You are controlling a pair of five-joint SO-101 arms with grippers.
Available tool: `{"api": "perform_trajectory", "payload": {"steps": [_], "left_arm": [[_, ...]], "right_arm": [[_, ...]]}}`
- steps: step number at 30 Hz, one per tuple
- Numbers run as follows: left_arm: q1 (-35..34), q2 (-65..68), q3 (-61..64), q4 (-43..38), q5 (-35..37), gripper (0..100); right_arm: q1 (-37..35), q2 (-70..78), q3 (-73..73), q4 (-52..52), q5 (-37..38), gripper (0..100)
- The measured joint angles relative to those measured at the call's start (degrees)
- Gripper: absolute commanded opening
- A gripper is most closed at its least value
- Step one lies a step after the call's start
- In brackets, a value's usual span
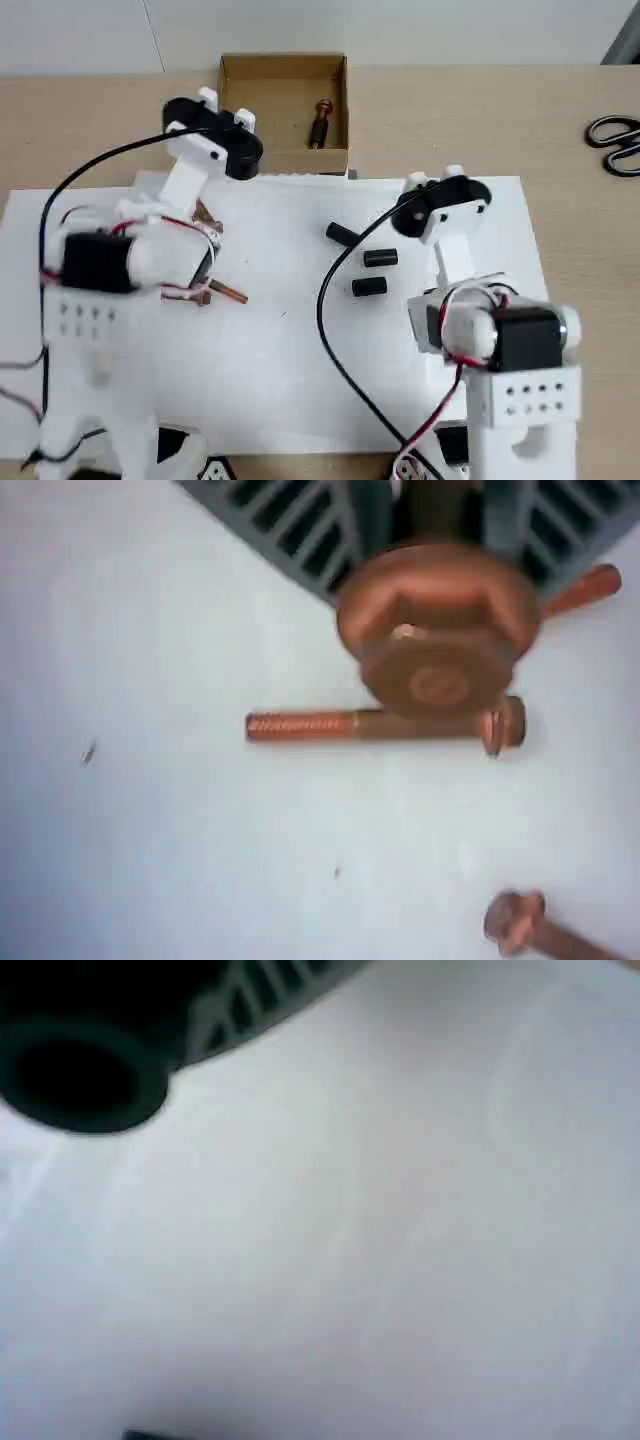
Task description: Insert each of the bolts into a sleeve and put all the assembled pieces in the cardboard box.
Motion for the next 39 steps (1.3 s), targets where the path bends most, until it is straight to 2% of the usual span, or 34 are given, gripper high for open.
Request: {"api": "perform_trajectory", "payload": {"steps": [4, 8, 14, 21, 26, 29, 35, 39], "left_arm": [[1.5, -6.6, 0.0, -0.8, 7.2, 1], [1.5, -12.1, 0.0, -1.2, 18.5, 1], [1.5, -17.1, 1.1, -1.2, 35.9, 1], [1.5, -23.4, 12.2, -3.7, 48.8, 1], [1.5, -32.8, 21.6, -11.7, 55.6, 1], [1.5, -39.3, 27.5, -15.6, 58.3, 1], [2.3, -52.0, 36.8, -21.5, 58.6, 1], [7.7, -59.4, 43.3, -25.2, 54.8, 1]], "right_arm": [[-0.7, -5.4, 0.4, -1.4, -1.7, 0.4], [-1.2, -11.9, 3.4, -4.4, -9.2, 0.4], [-7.2, -24.2, 13.5, -10.8, -14.1, 0.3], [-16.2, -40.8, 29.5, -19.4, -15.4, 0.3], [-22.6, -50.7, 37.1, -20.7, -15.4, 0.3], [-26.3, -50.4, 38.1, -20.7, -16.1, 0.3], [-34.2, -50.5, 38.4, -20.7, -18.5, 0.3], [-39.2, -50.9, 38.4, -20.7, -18.6, 0.3]]}}
